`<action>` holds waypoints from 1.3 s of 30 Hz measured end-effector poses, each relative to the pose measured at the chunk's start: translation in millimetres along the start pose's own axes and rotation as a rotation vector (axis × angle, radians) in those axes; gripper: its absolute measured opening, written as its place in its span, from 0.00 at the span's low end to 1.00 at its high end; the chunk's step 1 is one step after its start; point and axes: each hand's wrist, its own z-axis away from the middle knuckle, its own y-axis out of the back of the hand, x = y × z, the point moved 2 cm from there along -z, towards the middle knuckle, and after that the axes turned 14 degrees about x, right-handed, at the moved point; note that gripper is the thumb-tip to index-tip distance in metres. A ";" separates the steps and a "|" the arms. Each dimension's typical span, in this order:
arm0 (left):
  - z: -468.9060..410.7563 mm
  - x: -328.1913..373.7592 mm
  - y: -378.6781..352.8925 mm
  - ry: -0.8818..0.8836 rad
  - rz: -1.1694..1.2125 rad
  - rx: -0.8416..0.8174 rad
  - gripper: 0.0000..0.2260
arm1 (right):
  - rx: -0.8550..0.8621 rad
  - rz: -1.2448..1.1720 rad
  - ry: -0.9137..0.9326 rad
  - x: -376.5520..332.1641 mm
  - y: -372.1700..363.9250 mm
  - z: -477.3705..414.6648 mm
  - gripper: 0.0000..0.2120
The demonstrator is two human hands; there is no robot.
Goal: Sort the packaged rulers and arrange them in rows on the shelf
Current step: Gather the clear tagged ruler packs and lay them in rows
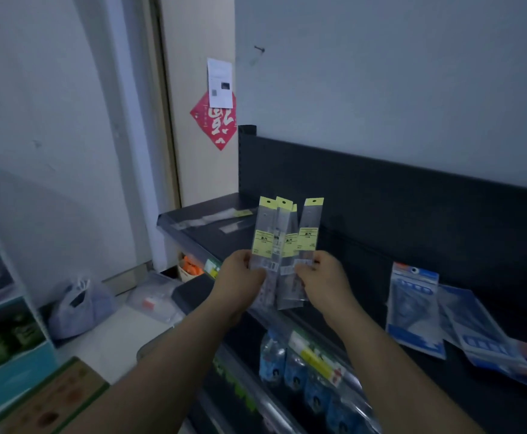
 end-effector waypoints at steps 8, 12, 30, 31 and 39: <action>-117.9 -11.8 7.2 -0.048 -0.091 0.067 0.10 | -0.063 0.006 -0.008 -9.9 -91.0 -94.7 0.07; -171.5 -24.8 14.7 -0.037 -0.134 0.082 0.12 | -0.072 0.050 -0.023 -11.4 -133.7 -130.4 0.07; -304.3 -59.8 18.0 -0.445 -0.780 -0.121 0.10 | -0.009 0.703 0.128 -20.7 -221.6 -182.5 0.08; -303.0 -57.8 18.9 -0.532 -0.875 -0.122 0.10 | -0.007 0.786 0.173 -22.9 -220.1 -181.4 0.08; -273.7 -25.1 1.2 -0.901 -0.847 -0.141 0.16 | 0.197 0.885 0.365 -34.1 -172.5 -159.0 0.15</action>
